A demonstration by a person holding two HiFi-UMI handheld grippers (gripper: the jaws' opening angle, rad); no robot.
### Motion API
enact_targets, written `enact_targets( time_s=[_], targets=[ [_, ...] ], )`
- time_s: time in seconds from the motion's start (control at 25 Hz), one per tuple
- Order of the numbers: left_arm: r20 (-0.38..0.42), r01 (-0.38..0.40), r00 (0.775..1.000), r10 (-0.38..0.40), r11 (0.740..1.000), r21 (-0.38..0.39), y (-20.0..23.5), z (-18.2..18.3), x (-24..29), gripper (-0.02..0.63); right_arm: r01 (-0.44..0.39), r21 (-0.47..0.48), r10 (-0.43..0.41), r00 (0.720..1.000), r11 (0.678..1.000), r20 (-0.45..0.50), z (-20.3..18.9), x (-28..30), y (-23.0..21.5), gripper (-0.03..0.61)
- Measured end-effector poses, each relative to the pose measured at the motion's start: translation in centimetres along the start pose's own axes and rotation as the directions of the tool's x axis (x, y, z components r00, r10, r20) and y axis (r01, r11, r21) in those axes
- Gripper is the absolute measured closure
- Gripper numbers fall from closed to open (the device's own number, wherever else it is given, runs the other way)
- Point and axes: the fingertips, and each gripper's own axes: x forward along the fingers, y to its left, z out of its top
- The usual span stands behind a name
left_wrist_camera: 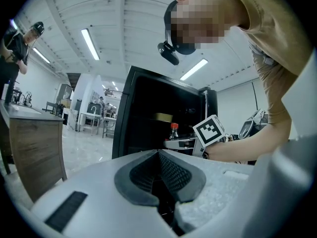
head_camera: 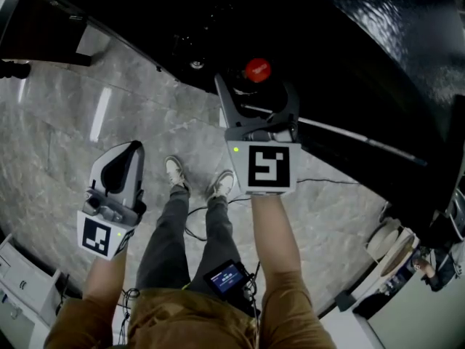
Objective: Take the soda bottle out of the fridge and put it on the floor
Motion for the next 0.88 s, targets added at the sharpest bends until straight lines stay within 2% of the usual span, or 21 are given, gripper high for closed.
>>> enact_targets(
  time_s=[0.2, 0.4, 0.6, 0.88],
  targets=[
    [-0.04, -0.007, 0.999, 0.009, 0.999, 0.048, -0.1, -1.0, -0.7, 0.612, -0.001, 0.003, 0.001, 1.0, 1.0, -0.009, -0.6, -2.0, 1.0, 0.275],
    [-0.026, -0.001, 1.0, 0.002, 0.999, 0.039, -0.1, -1.5, -1.6, 0.612, -0.018, -0.012, 0.018, 1.0, 1.0, -0.008, -1.1, -4.0, 3.0, 0.275],
    [-0.049, -0.011, 0.999, 0.014, 0.999, 0.051, 0.5, -2.9, -1.2, 0.612, -0.038, -0.023, 0.037, 0.998, 0.999, -0.044, -3.1, -4.7, 3.6, 0.275],
    [-0.063, -0.047, 0.997, 0.05, 0.997, 0.053, -0.1, -5.4, -1.8, 0.612, -0.093, 0.012, 0.094, 0.994, 0.996, -0.057, -6.7, -5.5, 5.4, 0.275]
  ],
)
